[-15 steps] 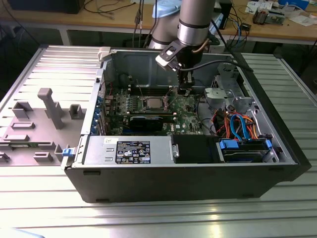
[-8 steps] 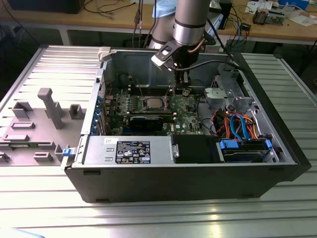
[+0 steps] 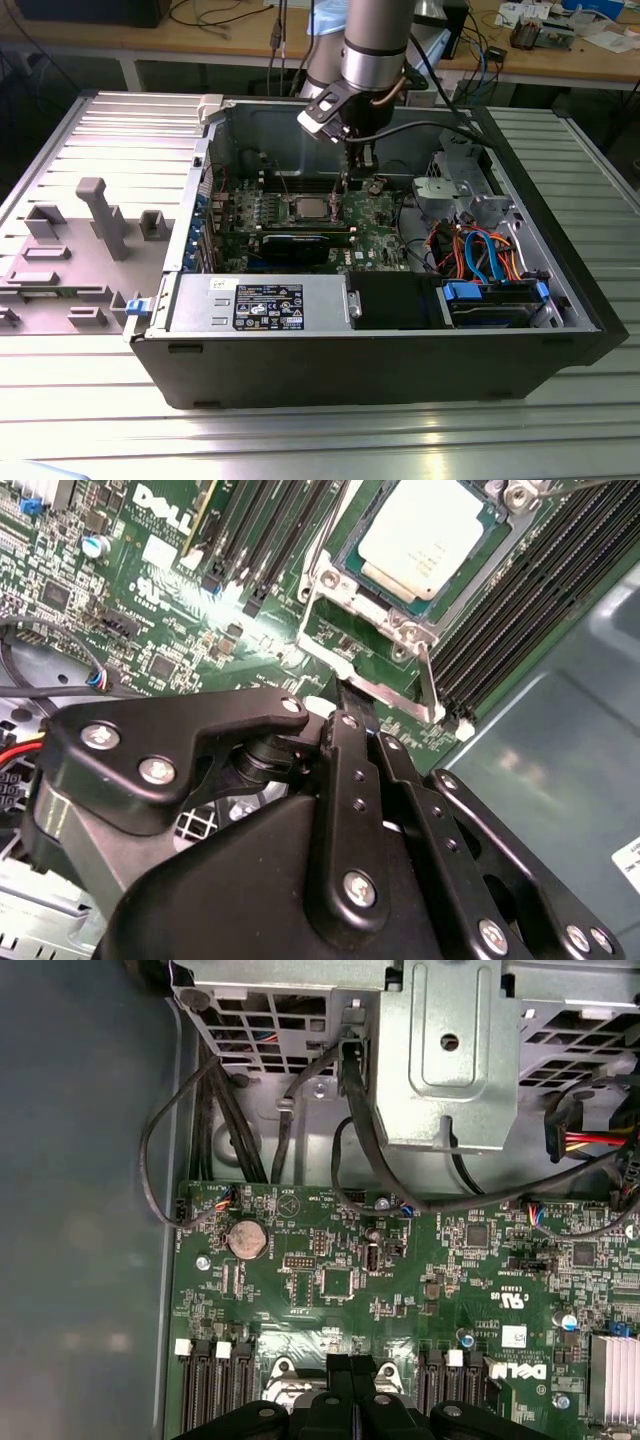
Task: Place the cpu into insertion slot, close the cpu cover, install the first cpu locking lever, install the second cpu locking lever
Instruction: 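Close the cpu cover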
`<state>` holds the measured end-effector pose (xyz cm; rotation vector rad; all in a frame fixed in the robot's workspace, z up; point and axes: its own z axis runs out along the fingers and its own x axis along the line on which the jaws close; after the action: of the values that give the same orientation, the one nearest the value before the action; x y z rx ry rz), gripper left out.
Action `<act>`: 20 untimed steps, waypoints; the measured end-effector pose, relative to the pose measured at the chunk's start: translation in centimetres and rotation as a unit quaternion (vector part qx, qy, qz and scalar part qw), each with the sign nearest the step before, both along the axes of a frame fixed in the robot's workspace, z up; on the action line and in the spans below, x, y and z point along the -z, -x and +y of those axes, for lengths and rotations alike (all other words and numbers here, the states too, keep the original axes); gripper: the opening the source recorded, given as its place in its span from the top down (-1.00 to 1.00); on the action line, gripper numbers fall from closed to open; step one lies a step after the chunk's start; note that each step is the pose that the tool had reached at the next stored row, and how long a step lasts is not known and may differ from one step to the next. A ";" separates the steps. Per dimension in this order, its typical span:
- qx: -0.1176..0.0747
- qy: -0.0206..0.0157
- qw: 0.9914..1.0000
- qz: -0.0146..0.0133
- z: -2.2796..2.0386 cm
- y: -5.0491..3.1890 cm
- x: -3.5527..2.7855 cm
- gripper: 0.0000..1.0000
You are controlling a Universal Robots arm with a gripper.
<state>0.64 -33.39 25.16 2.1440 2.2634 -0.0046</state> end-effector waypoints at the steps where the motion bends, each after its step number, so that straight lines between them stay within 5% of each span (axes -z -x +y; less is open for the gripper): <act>1: 0.000 0.000 1.000 0.000 0.00 0.07 0.00 0.79; 20: 0.000 0.000 1.000 -0.001 0.00 2.41 0.00 0.79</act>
<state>-1.77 -33.40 25.16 2.1429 2.2622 -0.0023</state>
